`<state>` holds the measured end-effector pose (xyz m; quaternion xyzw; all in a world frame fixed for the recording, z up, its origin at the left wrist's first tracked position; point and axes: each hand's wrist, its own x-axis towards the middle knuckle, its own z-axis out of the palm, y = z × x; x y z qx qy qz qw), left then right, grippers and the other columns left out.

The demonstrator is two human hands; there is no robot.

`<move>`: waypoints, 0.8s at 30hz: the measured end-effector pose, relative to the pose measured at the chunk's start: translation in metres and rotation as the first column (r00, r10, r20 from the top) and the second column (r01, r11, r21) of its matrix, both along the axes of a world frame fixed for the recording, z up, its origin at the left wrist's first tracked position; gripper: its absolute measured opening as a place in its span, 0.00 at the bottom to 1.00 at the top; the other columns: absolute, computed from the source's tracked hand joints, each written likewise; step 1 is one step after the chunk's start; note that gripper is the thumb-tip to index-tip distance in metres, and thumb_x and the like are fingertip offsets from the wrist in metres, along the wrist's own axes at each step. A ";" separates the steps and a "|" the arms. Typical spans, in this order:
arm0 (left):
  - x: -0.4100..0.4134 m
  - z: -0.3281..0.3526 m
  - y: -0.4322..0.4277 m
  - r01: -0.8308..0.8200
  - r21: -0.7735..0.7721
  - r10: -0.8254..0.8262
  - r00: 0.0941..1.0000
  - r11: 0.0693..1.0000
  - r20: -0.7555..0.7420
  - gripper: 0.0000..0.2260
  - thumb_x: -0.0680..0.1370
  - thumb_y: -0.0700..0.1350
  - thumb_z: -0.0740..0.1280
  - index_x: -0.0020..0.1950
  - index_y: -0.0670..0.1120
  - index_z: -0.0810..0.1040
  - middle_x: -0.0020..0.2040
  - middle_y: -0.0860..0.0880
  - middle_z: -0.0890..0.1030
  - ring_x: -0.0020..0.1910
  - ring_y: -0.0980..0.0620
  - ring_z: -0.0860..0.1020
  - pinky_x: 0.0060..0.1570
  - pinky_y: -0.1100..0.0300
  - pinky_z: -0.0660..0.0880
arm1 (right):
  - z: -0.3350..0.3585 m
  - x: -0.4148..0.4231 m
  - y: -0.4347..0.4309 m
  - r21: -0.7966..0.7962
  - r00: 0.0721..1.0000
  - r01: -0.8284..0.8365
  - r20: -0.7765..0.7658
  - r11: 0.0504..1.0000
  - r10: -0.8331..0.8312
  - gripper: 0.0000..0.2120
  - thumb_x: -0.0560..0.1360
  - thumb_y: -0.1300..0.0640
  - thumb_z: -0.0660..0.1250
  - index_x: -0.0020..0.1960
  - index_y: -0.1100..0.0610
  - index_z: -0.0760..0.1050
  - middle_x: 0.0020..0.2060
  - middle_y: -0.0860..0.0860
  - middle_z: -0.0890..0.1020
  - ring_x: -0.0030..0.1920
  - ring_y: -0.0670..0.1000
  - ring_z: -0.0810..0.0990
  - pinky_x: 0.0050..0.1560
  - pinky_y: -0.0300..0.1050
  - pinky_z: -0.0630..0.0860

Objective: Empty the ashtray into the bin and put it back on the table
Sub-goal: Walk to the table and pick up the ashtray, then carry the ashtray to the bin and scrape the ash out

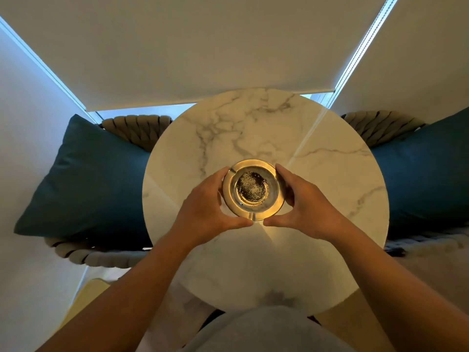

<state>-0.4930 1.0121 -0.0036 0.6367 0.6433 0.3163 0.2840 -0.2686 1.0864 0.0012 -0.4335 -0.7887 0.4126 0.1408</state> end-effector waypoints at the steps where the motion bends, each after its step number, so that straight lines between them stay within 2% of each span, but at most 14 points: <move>1: -0.001 0.002 -0.006 0.000 0.000 0.000 1.000 1.000 0.001 0.43 0.56 0.68 0.76 0.67 0.64 0.63 0.48 0.71 0.74 0.44 0.62 0.75 0.39 0.66 0.73 | 0.005 -0.001 -0.006 0.008 1.000 -0.001 -0.012 1.000 0.001 0.56 0.58 0.48 0.82 0.77 0.52 0.55 0.50 0.43 0.73 0.46 0.39 0.73 0.43 0.27 0.69; 4: 0.000 0.009 -0.024 -0.011 -0.006 0.012 1.000 1.000 0.013 0.45 0.56 0.69 0.75 0.70 0.63 0.62 0.46 0.65 0.76 0.42 0.57 0.76 0.40 0.62 0.77 | 0.019 -0.001 -0.022 0.052 0.999 -0.006 -0.042 0.999 0.008 0.52 0.57 0.46 0.82 0.75 0.50 0.59 0.45 0.42 0.73 0.39 0.41 0.70 0.40 0.32 0.70; 8: 0.010 0.019 -0.044 -0.015 0.008 0.015 0.996 1.000 0.085 0.45 0.58 0.67 0.76 0.71 0.61 0.62 0.46 0.67 0.77 0.42 0.57 0.77 0.38 0.68 0.75 | 0.033 0.007 -0.039 0.096 0.994 -0.027 -0.099 0.995 0.037 0.49 0.56 0.43 0.79 0.72 0.47 0.62 0.43 0.40 0.74 0.38 0.42 0.70 0.38 0.32 0.71; 11: 0.024 0.025 -0.060 -0.023 0.021 0.020 0.989 1.000 0.144 0.43 0.60 0.62 0.79 0.71 0.59 0.63 0.47 0.70 0.77 0.43 0.61 0.78 0.38 0.72 0.74 | 0.039 0.020 -0.048 0.126 0.993 -0.039 -0.107 0.991 0.053 0.50 0.56 0.44 0.81 0.73 0.50 0.62 0.40 0.36 0.73 0.37 0.41 0.70 0.38 0.30 0.70; 13: 0.036 0.027 -0.072 -0.039 0.020 0.035 0.985 0.999 0.170 0.43 0.61 0.60 0.79 0.70 0.59 0.62 0.47 0.70 0.78 0.45 0.64 0.78 0.41 0.73 0.73 | 0.042 0.031 -0.055 0.149 0.991 -0.073 -0.102 0.986 0.088 0.48 0.56 0.41 0.80 0.72 0.49 0.63 0.38 0.34 0.73 0.35 0.41 0.69 0.37 0.30 0.69; 16: 0.056 0.028 -0.092 -0.083 -0.001 0.081 0.977 0.997 0.199 0.45 0.60 0.62 0.79 0.72 0.56 0.63 0.48 0.62 0.81 0.49 0.59 0.80 0.47 0.66 0.78 | 0.046 0.049 -0.065 0.143 0.985 -0.115 -0.110 0.983 0.131 0.50 0.55 0.37 0.77 0.72 0.50 0.64 0.37 0.38 0.73 0.34 0.43 0.68 0.36 0.31 0.69; 19: 0.072 0.028 -0.111 -0.133 -0.026 0.136 0.968 0.991 0.212 0.48 0.60 0.62 0.79 0.74 0.53 0.62 0.52 0.54 0.82 0.50 0.55 0.81 0.51 0.60 0.79 | 0.047 0.062 -0.072 0.121 0.980 -0.161 -0.098 0.980 0.173 0.54 0.54 0.38 0.78 0.74 0.53 0.62 0.40 0.41 0.73 0.36 0.41 0.70 0.38 0.31 0.70; 24: 0.106 0.032 -0.144 -0.269 -0.008 0.263 0.934 0.963 0.242 0.45 0.59 0.63 0.79 0.71 0.61 0.61 0.52 0.56 0.82 0.50 0.55 0.81 0.49 0.64 0.79 | 0.050 0.080 -0.082 0.132 0.946 -0.303 -0.080 0.944 0.315 0.53 0.56 0.42 0.80 0.75 0.54 0.61 0.41 0.41 0.74 0.37 0.41 0.72 0.38 0.31 0.69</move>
